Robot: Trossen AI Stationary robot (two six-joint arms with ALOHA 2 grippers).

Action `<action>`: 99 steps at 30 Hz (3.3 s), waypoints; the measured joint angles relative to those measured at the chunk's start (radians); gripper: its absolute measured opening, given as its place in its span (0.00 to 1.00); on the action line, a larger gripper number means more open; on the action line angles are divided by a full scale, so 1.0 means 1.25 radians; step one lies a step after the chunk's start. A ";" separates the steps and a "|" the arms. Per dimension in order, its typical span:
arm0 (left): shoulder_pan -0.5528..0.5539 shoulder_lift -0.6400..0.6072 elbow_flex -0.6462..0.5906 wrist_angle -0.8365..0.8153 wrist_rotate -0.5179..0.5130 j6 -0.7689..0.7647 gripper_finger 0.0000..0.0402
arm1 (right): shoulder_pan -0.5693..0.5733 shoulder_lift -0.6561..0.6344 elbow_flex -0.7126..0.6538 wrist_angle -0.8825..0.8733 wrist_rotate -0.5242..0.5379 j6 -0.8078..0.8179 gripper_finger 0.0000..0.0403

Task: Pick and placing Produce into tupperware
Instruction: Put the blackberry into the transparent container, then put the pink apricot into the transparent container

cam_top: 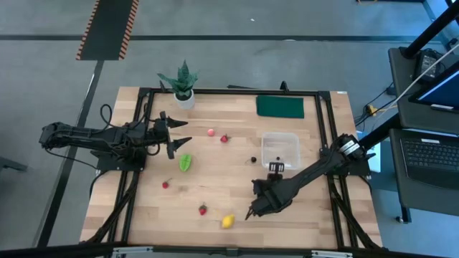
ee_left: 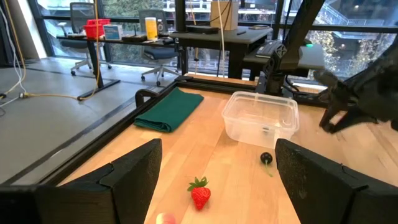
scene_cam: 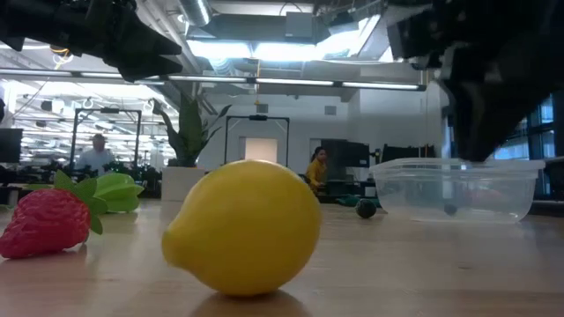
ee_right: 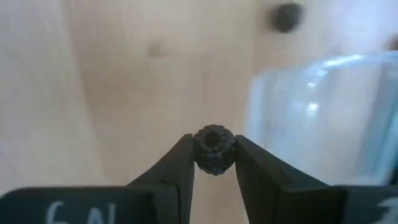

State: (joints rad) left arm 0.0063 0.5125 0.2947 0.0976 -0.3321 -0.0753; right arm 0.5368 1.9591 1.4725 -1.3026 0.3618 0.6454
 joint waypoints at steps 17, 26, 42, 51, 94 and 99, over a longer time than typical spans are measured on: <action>0.000 0.000 0.000 0.000 0.000 0.000 0.76 | -0.147 -0.199 0.118 -0.120 0.061 -0.109 0.28; 0.000 0.000 0.000 0.000 0.000 0.000 0.76 | -0.281 -0.346 -0.064 0.037 -0.095 -0.189 0.28; 0.000 0.000 0.000 0.000 0.000 0.000 0.76 | -0.391 -0.412 -0.441 0.349 -0.237 -0.185 0.28; 0.000 0.000 0.000 0.000 0.000 -0.001 0.76 | -0.391 -0.412 -0.447 0.352 -0.237 -0.185 0.28; 0.036 0.167 0.090 -0.029 0.096 -0.144 0.76 | -0.391 -0.709 -0.249 0.370 0.103 -0.160 0.51; 0.107 0.309 0.248 -0.174 0.129 -0.063 0.76 | -0.391 -0.729 -0.300 0.451 0.101 -0.165 0.51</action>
State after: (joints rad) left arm 0.1395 0.8983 0.6047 -0.1194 -0.1710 -0.1544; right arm 0.0479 1.0482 1.0974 -0.7383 0.4884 0.4387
